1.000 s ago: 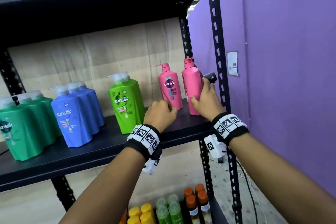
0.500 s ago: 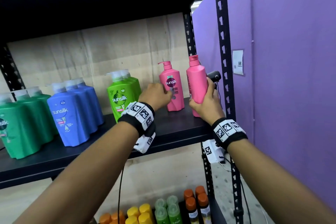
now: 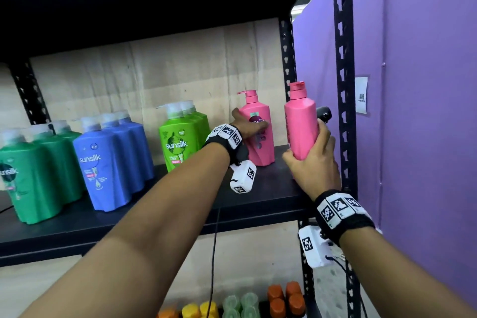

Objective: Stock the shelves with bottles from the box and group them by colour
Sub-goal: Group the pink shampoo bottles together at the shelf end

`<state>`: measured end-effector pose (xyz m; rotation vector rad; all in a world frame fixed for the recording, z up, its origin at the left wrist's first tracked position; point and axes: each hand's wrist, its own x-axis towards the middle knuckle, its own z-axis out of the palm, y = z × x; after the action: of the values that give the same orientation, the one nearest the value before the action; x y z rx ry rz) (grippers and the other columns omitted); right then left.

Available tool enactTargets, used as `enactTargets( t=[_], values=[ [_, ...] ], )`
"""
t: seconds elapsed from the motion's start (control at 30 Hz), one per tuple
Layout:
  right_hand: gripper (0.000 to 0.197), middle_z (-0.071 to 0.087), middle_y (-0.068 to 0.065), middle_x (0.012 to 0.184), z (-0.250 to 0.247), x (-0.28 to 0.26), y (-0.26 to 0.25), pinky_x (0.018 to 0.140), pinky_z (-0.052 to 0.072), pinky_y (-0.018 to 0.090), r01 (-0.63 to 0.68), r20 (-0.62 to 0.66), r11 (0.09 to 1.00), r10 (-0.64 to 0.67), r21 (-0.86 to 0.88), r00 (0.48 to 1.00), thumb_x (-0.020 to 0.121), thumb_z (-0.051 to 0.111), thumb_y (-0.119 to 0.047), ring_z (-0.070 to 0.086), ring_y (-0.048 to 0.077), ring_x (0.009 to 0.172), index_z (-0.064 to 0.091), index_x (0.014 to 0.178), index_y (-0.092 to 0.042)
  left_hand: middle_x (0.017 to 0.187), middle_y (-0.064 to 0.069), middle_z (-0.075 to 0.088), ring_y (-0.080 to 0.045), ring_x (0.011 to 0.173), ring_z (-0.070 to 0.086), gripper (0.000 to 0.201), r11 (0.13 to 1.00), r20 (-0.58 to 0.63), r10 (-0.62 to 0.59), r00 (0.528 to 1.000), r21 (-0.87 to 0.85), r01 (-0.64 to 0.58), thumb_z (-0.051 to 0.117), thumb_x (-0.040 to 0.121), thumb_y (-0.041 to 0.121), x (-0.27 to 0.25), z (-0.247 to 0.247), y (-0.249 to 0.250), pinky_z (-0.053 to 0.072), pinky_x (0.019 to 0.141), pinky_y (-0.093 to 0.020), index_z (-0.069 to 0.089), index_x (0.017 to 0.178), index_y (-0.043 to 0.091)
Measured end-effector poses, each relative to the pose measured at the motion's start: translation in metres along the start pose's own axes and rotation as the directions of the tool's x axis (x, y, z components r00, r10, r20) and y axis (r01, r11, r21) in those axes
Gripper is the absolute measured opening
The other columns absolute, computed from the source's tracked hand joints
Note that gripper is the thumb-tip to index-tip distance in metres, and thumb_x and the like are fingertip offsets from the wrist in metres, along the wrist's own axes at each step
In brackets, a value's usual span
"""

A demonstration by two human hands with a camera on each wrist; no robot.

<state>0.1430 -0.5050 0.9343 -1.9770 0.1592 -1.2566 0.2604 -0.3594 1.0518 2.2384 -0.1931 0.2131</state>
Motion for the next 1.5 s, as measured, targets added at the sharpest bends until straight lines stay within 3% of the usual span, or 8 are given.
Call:
enactTargets(
  t=[0.07, 0.17, 0.4, 0.67, 0.93, 1.1, 1.3, 1.5],
  values=[
    [0.095, 0.044, 0.009, 0.127, 0.0, -0.001, 0.0, 0.071, 0.051, 0.044, -0.009, -0.003, 1.0, 0.009, -0.016, 1.0, 0.074, 0.07, -0.042, 0.064, 0.042, 0.092, 0.015, 0.151, -0.031, 0.117, -0.007, 0.056, -0.031, 0.115, 0.058, 0.115, 0.998, -0.007, 0.009, 1.0, -0.055, -0.01, 0.08, 0.079, 0.052, 0.004, 0.007, -0.005, 0.05, 0.102, -0.041, 0.002, 0.153, 0.012],
    [0.096, 0.046, 0.011, 0.13, -0.001, -0.001, -0.001, 0.075, 0.054, 0.05, -0.007, 0.012, 1.0, 0.007, -0.018, 1.0, 0.075, 0.069, -0.042, 0.064, 0.043, 0.096, 0.013, 0.152, -0.031, 0.098, -0.003, 0.06, -0.019, 0.076, 0.062, 0.107, 0.997, -0.024, 0.015, 1.0, -0.069, -0.017, 0.079, 0.078, 0.057, 0.004, 0.014, -0.011, 0.052, 0.067, -0.021, 0.01, 0.146, 0.011],
    [0.094, 0.048, 0.011, 0.135, -0.004, -0.003, -0.003, 0.079, 0.052, 0.052, -0.024, 0.023, 1.0, 0.024, -0.002, 0.999, 0.077, 0.069, -0.041, 0.063, 0.042, 0.104, 0.012, 0.152, -0.032, 0.125, -0.018, 0.064, -0.032, 0.112, 0.065, 0.099, 1.0, 0.002, -0.023, 1.0, -0.013, 0.023, 0.075, 0.085, 0.052, 0.006, 0.015, -0.011, 0.053, 0.097, -0.042, 0.011, 0.146, 0.006],
    [0.095, 0.046, 0.011, 0.133, -0.007, -0.004, -0.006, 0.08, 0.054, 0.053, -0.037, 0.028, 0.999, 0.037, 0.004, 0.999, 0.077, 0.07, -0.041, 0.063, 0.043, 0.101, 0.011, 0.152, -0.034, 0.141, -0.017, 0.053, -0.033, 0.135, 0.049, 0.108, 0.993, 0.046, -0.036, 0.998, 0.111, 0.031, 0.068, 0.086, 0.062, -0.001, 0.008, -0.01, 0.04, 0.114, -0.042, 0.004, 0.15, 0.003],
    [0.096, 0.047, 0.011, 0.134, -0.01, -0.007, -0.01, 0.082, 0.054, 0.055, -0.05, 0.037, 0.999, 0.049, 0.017, 0.998, 0.077, 0.071, -0.041, 0.063, 0.042, 0.104, 0.011, 0.151, -0.035, 0.139, -0.014, 0.052, -0.034, 0.131, 0.051, 0.108, 0.994, 0.041, -0.037, 0.998, 0.102, 0.032, 0.07, 0.085, 0.062, -0.013, 0.005, -0.011, 0.045, 0.106, -0.039, 0.005, 0.149, 0.003],
    [0.096, 0.047, 0.011, 0.137, -0.011, -0.007, -0.01, 0.082, 0.053, 0.053, -0.051, 0.044, 0.998, 0.05, 0.022, 0.998, 0.077, 0.071, -0.041, 0.063, 0.041, 0.106, 0.012, 0.151, -0.034, 0.13, -0.01, 0.055, -0.029, 0.115, 0.06, 0.103, 0.997, 0.033, -0.032, 0.999, 0.069, 0.03, 0.072, 0.084, 0.059, -0.019, 0.005, -0.012, 0.053, 0.088, -0.04, 0.01, 0.146, 0.005],
    [0.098, 0.046, 0.013, 0.138, -0.01, -0.006, -0.008, 0.084, 0.053, 0.055, -0.044, 0.049, 0.999, 0.043, 0.016, 0.998, 0.077, 0.073, -0.042, 0.062, 0.043, 0.106, 0.01, 0.152, -0.034, 0.138, -0.015, 0.049, -0.032, 0.114, 0.057, 0.106, 0.994, 0.003, -0.02, 1.0, 0.109, 0.019, 0.073, 0.082, 0.061, -0.02, 0.005, -0.015, 0.052, 0.093, -0.042, 0.009, 0.147, 0.006],
    [0.097, 0.047, 0.011, 0.138, -0.01, -0.006, -0.008, 0.084, 0.054, 0.056, -0.04, 0.033, 0.998, 0.039, 0.039, 0.999, 0.075, 0.072, -0.041, 0.063, 0.042, 0.106, 0.011, 0.151, -0.036, 0.12, -0.015, 0.054, -0.036, 0.105, 0.065, 0.102, 0.996, 0.034, -0.046, 0.998, 0.083, 0.043, 0.076, 0.079, 0.062, -0.016, 0.006, -0.016, 0.057, 0.093, -0.05, 0.013, 0.142, 0.012]
  ],
)
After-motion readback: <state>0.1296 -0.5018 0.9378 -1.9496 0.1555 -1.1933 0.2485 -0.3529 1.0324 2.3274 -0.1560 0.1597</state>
